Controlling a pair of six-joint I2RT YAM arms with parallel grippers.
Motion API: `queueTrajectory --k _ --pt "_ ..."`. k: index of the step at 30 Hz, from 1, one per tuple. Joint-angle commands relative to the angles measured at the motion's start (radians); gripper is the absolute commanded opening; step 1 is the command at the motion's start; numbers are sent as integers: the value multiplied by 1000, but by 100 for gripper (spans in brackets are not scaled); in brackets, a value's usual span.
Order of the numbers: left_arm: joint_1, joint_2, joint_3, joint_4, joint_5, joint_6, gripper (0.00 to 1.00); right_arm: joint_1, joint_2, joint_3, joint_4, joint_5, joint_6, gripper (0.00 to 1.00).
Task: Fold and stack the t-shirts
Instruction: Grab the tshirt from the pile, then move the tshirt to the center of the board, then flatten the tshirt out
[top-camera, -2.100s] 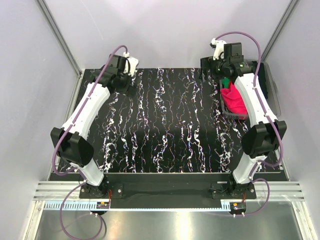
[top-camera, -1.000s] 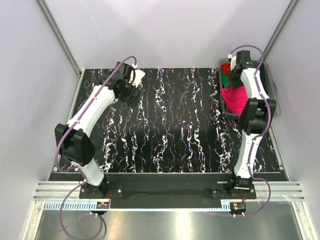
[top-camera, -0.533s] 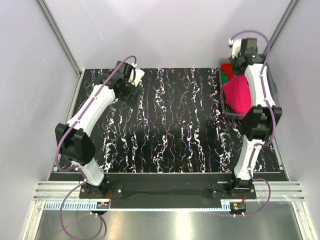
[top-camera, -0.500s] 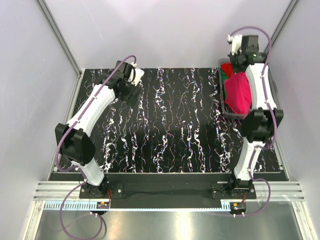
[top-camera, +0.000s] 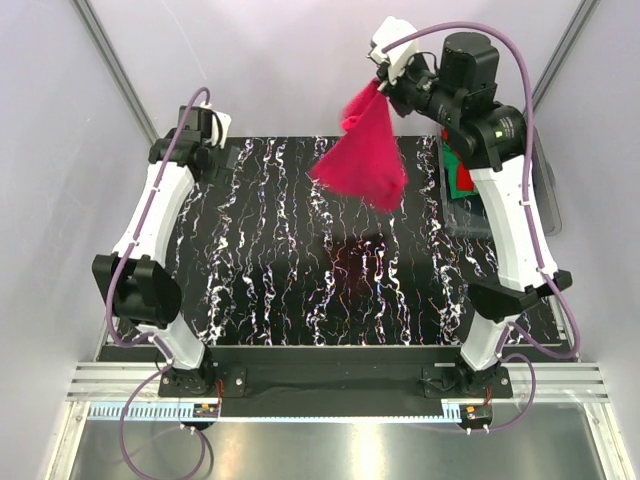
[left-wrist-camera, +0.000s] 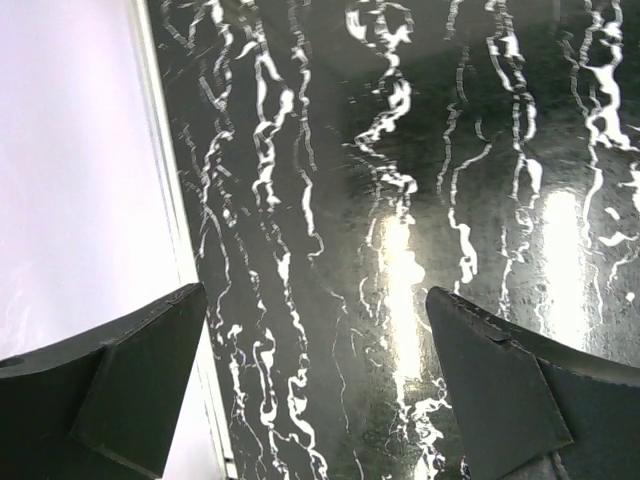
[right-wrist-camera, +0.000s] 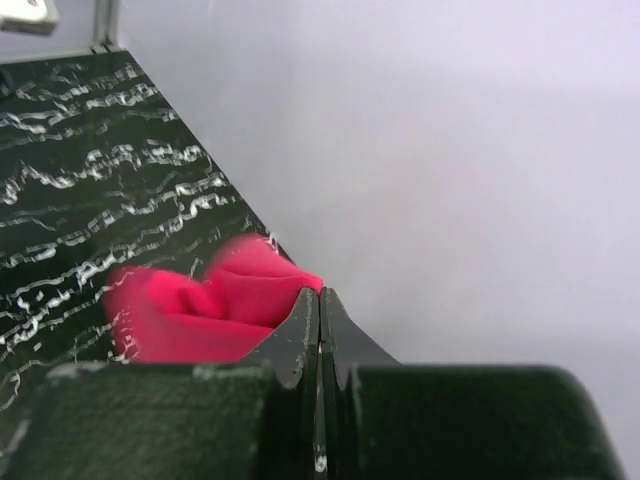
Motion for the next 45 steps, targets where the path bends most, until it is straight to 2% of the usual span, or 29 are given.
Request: queueTrajectory --k 1,5,8,9,10,11,12,14,15,17,18,19,20,23,26,35,39,45 --pt "11 -81 -13 45 -9 -23 99 24 38 122 28 -17 -3 0" --pt "21 -120 -51 57 -8 -24 99 26 71 136 65 51 -3 0" --pt "24 -129 -76 59 0 -23 99 24 85 18 68 111 -18 4" --pt "24 -132 -87 59 3 -24 99 22 90 -87 69 140 -4 24" --pt "24 -137 -91 59 6 -26 99 21 94 -153 78 165 14 51" --pt "24 -137 -96 59 8 -26 99 21 120 -215 91 227 38 62" --pt "24 -138 -101 61 11 -26 99 21 139 -311 91 263 49 69" --pt "24 -147 -105 59 11 -26 99 21 163 -376 82 315 84 67" --pt "24 -153 -111 59 12 -24 99 19 145 -456 83 287 80 65" --pt "24 -172 -121 61 8 -20 99 19 32 -560 126 120 54 64" --pt "24 -176 -136 61 5 -20 99 22 -17 -684 150 51 45 64" --pt "24 -186 -145 61 3 -17 99 24 -106 -749 187 -88 40 64" --pt "24 -190 -156 64 0 -17 99 35 -137 -804 192 -146 40 63" --pt "24 -195 -191 70 -1 -14 98 108 -203 -1008 168 -243 22 58" --pt "24 -196 -205 67 9 -21 98 150 -200 -1117 140 -296 14 55" --pt "24 -172 -190 51 26 -12 98 199 -114 -1315 125 -312 -72 59" --pt "24 -152 -184 45 31 -18 98 216 -80 -1341 132 -267 -87 59" --pt "24 -140 -179 33 28 -18 98 223 -67 -1348 152 -292 -89 60"
